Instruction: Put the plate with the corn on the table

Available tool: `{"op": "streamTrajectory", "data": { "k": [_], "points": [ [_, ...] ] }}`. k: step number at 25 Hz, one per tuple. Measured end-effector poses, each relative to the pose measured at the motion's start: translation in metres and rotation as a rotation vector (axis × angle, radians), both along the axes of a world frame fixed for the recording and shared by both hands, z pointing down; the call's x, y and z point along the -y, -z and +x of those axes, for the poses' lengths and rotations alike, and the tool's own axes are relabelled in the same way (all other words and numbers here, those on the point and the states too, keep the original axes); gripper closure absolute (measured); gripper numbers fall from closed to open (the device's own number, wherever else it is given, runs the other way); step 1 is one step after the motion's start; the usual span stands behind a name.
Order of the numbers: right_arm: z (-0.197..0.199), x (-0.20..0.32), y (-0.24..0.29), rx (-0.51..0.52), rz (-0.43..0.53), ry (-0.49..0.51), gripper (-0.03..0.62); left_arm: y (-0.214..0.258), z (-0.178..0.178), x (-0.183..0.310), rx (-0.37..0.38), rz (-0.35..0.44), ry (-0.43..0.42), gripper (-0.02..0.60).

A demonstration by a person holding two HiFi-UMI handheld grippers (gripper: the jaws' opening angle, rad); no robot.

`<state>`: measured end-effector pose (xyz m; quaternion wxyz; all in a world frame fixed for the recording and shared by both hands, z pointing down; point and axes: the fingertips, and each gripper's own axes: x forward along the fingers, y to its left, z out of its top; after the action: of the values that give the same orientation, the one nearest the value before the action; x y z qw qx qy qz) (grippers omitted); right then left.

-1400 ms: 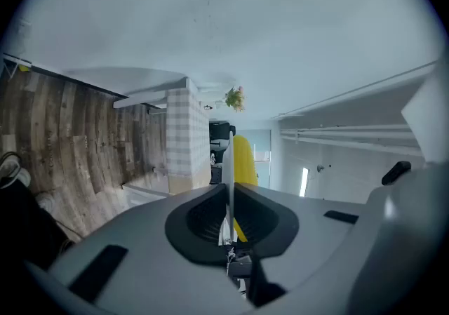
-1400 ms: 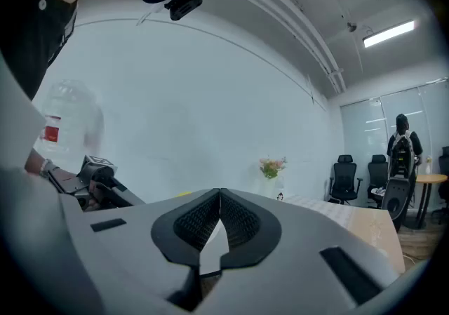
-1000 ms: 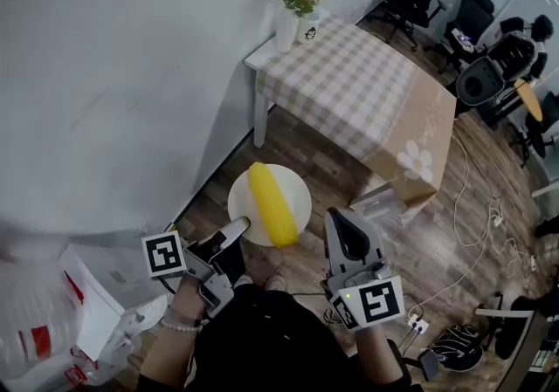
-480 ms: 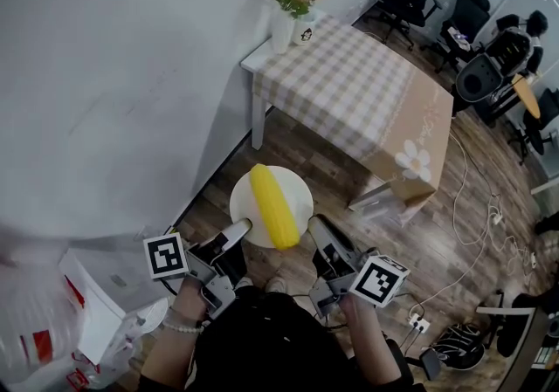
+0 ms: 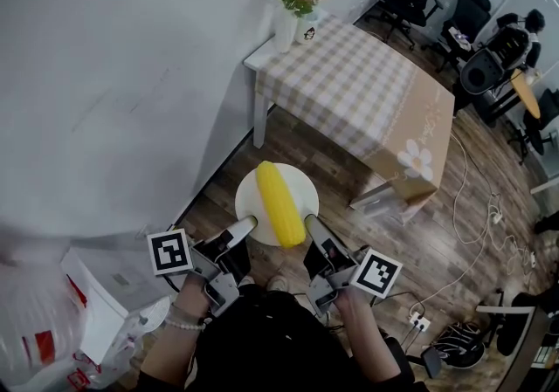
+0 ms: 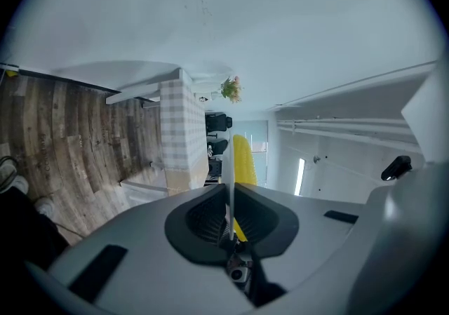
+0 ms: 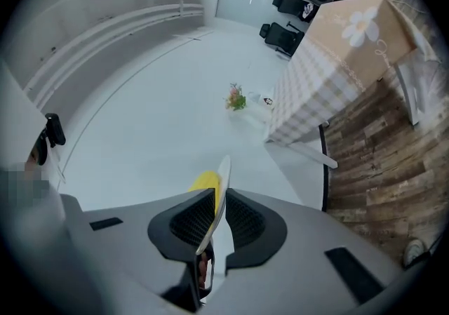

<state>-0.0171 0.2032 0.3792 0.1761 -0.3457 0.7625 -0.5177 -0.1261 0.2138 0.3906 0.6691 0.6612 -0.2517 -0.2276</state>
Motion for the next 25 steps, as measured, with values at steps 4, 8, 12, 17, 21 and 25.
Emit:
{"op": "streamTrajectory", "data": {
  "k": [4,8,12,17,21,25],
  "points": [
    [-0.002,-0.003,0.000,0.024,-0.009,-0.021,0.523,0.000,-0.003,-0.001,-0.007,-0.002,-0.008,0.551],
    [-0.005,-0.007,0.004,0.016,0.002,-0.039,0.525,-0.001,-0.006,-0.004,-0.001,-0.006,-0.018,0.552],
    [-0.011,-0.010,0.002,0.008,0.004,-0.053,0.526,-0.002,-0.011,-0.005,0.009,-0.009,-0.032,0.552],
    [-0.020,-0.012,0.000,0.012,0.003,-0.069,0.528,-0.005,-0.021,-0.005,0.045,-0.021,-0.054,0.554],
    [-0.026,-0.011,0.001,0.008,0.008,-0.085,0.528,-0.005,-0.028,-0.003,0.041,-0.014,-0.062,0.555],
    [-0.030,-0.012,0.001,0.010,0.005,-0.102,0.530,-0.005,-0.033,-0.003,0.042,-0.007,-0.071,0.555]
  ]
}}
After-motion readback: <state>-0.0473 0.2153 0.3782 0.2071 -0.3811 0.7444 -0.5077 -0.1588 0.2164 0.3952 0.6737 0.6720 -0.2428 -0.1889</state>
